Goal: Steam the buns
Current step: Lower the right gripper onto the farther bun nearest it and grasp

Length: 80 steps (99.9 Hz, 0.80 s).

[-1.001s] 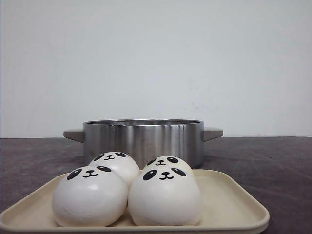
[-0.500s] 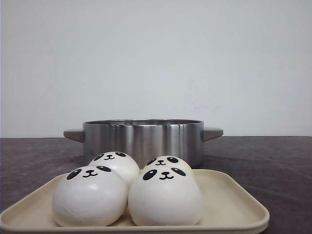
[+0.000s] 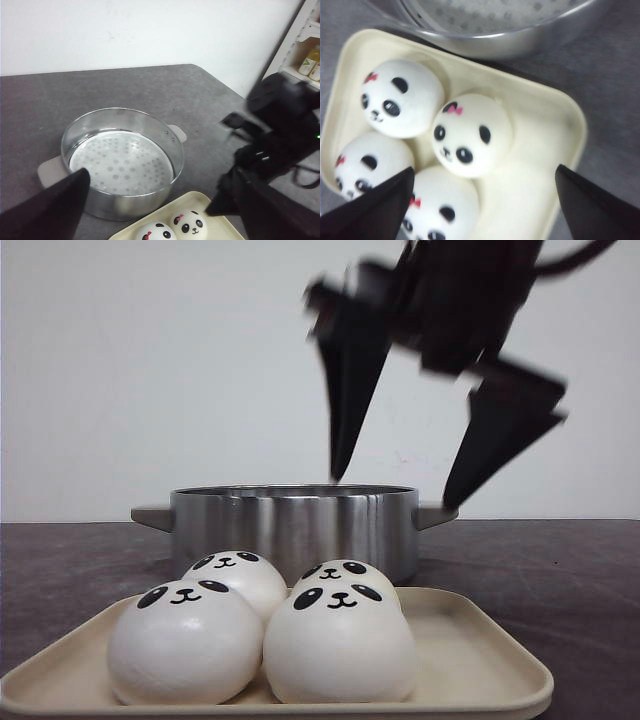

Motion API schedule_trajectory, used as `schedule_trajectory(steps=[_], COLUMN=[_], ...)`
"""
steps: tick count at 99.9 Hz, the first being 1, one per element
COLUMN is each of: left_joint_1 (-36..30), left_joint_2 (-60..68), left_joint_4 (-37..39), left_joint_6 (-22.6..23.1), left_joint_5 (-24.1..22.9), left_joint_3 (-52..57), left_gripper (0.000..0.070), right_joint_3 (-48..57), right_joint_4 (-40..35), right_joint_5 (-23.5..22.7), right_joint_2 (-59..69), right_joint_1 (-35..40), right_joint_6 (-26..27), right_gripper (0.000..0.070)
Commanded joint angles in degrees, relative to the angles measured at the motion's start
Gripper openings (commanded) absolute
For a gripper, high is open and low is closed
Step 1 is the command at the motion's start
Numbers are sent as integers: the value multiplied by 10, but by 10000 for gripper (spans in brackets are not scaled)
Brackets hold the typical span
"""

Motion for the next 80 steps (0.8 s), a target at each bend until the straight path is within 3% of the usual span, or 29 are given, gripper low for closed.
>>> schedule_trajectory(steps=[1,38,57,67,80], left_joint_1=[-5,-15,-18,-19,-20], left_joint_2=[2,2,2,2,2], left_joint_4=[7,6,6,6,6], left_joint_6=[1,1,1,1,1], left_joint_5=[-3,-3,-3,-3,-3], left_joint_3=[7,7,7,7,7], left_gripper=[556,556,556,556,556], right_joint_3=[7,7,7,7,9], right_joint_4=[16,65,66,66,66], right_joint_5=[-12,-25,-23,-9,-11], right_joint_2=[31,122,140,140,110], right_joint_1=[6,8,8,10,15], right_joint_6=[16,46,46,46,45], right_gripper=[563,550,344,0,6])
